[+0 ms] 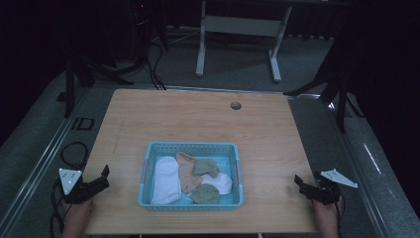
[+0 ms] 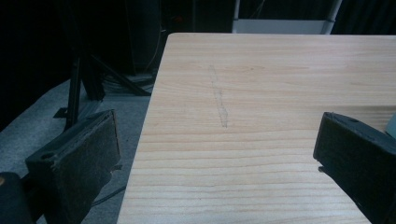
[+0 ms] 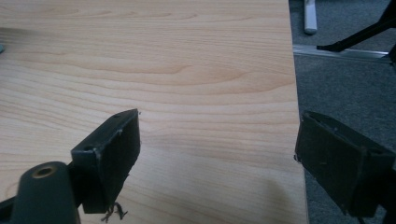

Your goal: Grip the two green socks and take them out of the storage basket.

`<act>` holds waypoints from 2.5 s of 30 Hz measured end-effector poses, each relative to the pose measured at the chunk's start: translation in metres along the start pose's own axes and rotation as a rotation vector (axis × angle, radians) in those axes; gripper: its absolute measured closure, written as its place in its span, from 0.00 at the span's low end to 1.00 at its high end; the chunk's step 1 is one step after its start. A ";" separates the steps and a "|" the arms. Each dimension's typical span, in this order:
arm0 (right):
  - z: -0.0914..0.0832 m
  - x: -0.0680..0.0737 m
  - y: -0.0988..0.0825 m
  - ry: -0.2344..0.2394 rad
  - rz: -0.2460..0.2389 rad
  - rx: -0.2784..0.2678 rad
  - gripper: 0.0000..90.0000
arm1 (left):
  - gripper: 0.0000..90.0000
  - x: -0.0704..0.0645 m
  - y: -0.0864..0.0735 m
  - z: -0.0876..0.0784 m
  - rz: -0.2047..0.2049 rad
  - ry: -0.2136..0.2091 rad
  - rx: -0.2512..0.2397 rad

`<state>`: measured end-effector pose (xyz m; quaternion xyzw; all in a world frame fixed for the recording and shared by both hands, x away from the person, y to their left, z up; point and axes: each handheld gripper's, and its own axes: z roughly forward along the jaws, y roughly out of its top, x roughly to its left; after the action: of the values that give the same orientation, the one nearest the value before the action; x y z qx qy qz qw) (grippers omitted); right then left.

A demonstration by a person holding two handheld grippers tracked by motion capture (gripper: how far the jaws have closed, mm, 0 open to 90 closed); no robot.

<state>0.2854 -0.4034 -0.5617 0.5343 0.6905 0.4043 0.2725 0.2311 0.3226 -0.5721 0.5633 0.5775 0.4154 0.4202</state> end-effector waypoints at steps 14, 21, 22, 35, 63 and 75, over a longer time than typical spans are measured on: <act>0.004 -0.004 0.002 0.130 -0.027 0.078 0.15 | 0.01 0.000 0.000 0.000 -0.002 -0.001 -0.002; 0.006 -0.006 0.004 0.246 -0.145 0.162 0.15 | 0.01 0.000 0.000 0.000 -0.001 -0.003 -0.002; 0.006 -0.007 0.005 0.265 -0.148 0.168 0.15 | 0.01 0.000 0.000 0.000 -0.001 -0.003 -0.002; -0.004 0.006 0.025 0.460 -0.234 0.269 0.15 | 0.01 0.000 0.000 0.000 0.001 -0.001 -0.001; 0.007 0.083 0.074 0.675 -0.459 0.327 0.16 | 0.01 0.000 0.000 0.000 0.003 -0.006 -0.001; 0.009 0.119 0.098 0.757 -0.535 0.327 0.15 | 0.01 0.000 0.000 0.000 0.003 -0.007 -0.001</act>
<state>0.3097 -0.2772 -0.4766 0.1895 0.9085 0.3723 0.0094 0.2309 0.3223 -0.5720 0.5653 0.5749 0.4144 0.4221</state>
